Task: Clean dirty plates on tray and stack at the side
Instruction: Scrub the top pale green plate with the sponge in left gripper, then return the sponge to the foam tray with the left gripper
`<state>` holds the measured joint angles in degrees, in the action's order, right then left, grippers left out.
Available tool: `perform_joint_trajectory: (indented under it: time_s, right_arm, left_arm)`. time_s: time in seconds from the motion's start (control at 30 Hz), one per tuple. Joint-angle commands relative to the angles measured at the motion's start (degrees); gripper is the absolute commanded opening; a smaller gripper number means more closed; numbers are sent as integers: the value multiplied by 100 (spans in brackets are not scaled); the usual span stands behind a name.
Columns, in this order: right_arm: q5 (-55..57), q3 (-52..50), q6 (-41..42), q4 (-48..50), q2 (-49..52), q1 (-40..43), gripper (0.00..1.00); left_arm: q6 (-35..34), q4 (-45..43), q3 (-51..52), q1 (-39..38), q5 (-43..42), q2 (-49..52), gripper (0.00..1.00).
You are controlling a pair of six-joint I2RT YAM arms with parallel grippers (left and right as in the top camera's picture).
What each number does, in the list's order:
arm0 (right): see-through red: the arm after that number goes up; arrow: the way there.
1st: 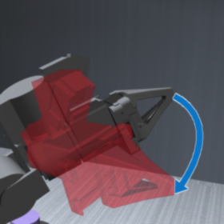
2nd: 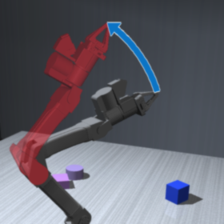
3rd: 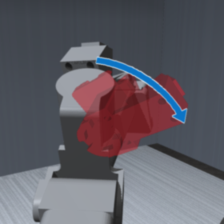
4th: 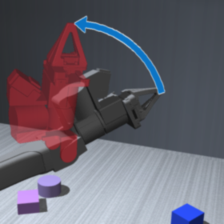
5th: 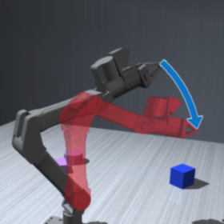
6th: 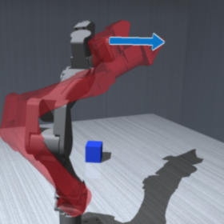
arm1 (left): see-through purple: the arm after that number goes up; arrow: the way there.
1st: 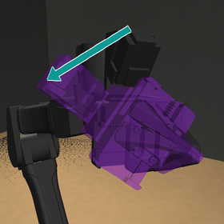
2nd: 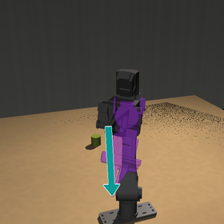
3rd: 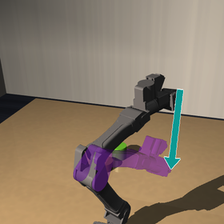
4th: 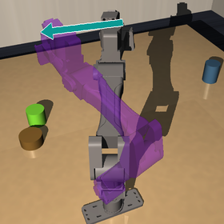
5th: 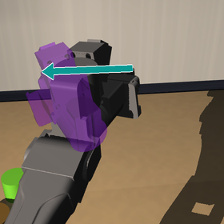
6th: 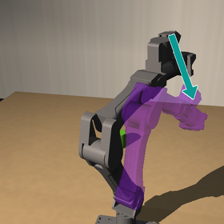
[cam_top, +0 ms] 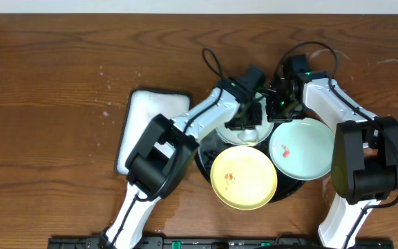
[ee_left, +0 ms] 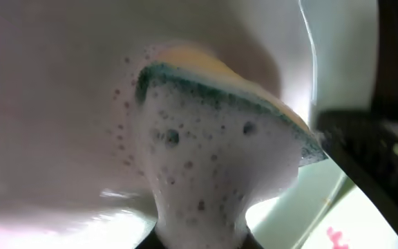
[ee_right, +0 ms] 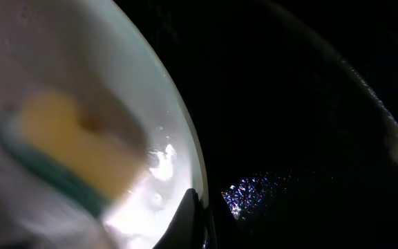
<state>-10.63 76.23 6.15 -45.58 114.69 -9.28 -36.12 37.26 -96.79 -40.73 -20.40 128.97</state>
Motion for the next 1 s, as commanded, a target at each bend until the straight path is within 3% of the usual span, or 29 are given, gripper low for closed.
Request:
perform_joint_trajectory:
  time_s: [0.0,0.33,0.47,0.6,0.97]
  right_arm:
    - [175,-68,-13,-52,44,-20,1]
    - [116,-68,4,-50,44,-20,1]
    - [116,-68,4,-50,44,-20,1]
    - [118,-68,4,-50,44,-20,1]
    - [153,33,4,-105,-57,-15,1]
  left_arm:
    - [-168,177,190,-133,-442,378,8]
    - [201,1482,83,476,1014,280,8]
    - [487,1519,-120,756,1113,129,8]
    - [898,1582,-455,929,1735,-76,7]
    - [1456,2111,-643,1123,1777,-1633,7]
